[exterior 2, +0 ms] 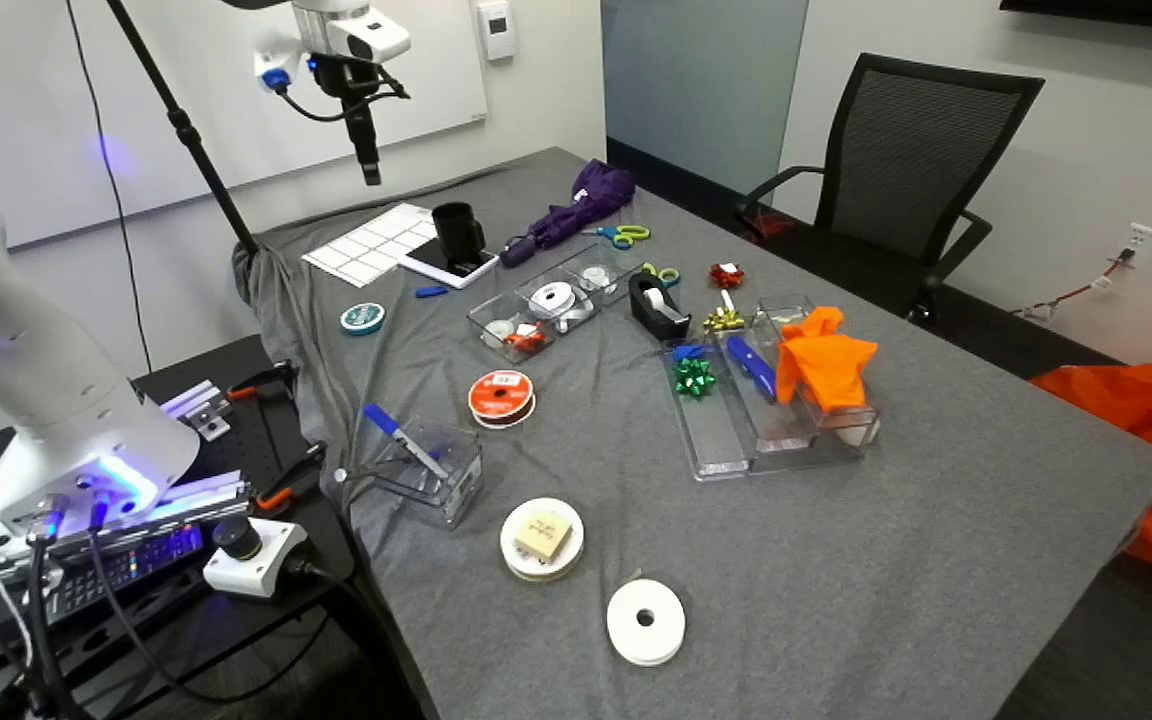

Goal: Remove the red ribbon from the container on the left then put it in the container on the right.

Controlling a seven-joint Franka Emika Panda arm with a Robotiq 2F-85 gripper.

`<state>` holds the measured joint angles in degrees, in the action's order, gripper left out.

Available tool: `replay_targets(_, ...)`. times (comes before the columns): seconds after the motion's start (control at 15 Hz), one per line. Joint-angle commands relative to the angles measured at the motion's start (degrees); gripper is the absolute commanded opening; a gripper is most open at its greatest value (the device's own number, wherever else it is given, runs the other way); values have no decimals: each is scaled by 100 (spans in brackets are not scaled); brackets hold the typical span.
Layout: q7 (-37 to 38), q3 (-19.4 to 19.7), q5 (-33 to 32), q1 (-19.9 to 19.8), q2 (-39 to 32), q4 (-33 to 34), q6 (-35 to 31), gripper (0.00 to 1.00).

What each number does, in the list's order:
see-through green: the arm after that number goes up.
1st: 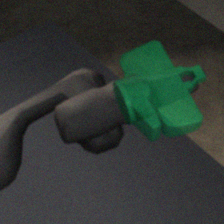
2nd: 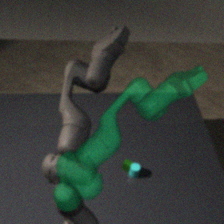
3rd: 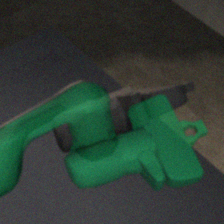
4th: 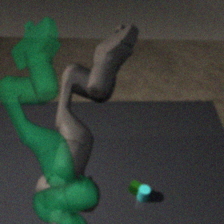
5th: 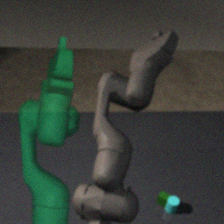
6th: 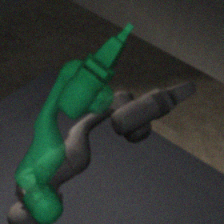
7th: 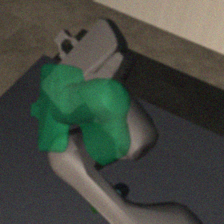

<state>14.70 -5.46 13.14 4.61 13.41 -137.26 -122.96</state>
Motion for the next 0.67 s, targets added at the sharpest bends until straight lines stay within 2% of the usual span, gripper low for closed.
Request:
replay_targets(0.0,70,86,-372,-210,-633,142,-537,100)
replay_targets(0.33,517,298,-985,-405,-1134,126,-1260,100)
replay_targets(0.6,777,451,-1217,-463,-1392,175,-1735,100)
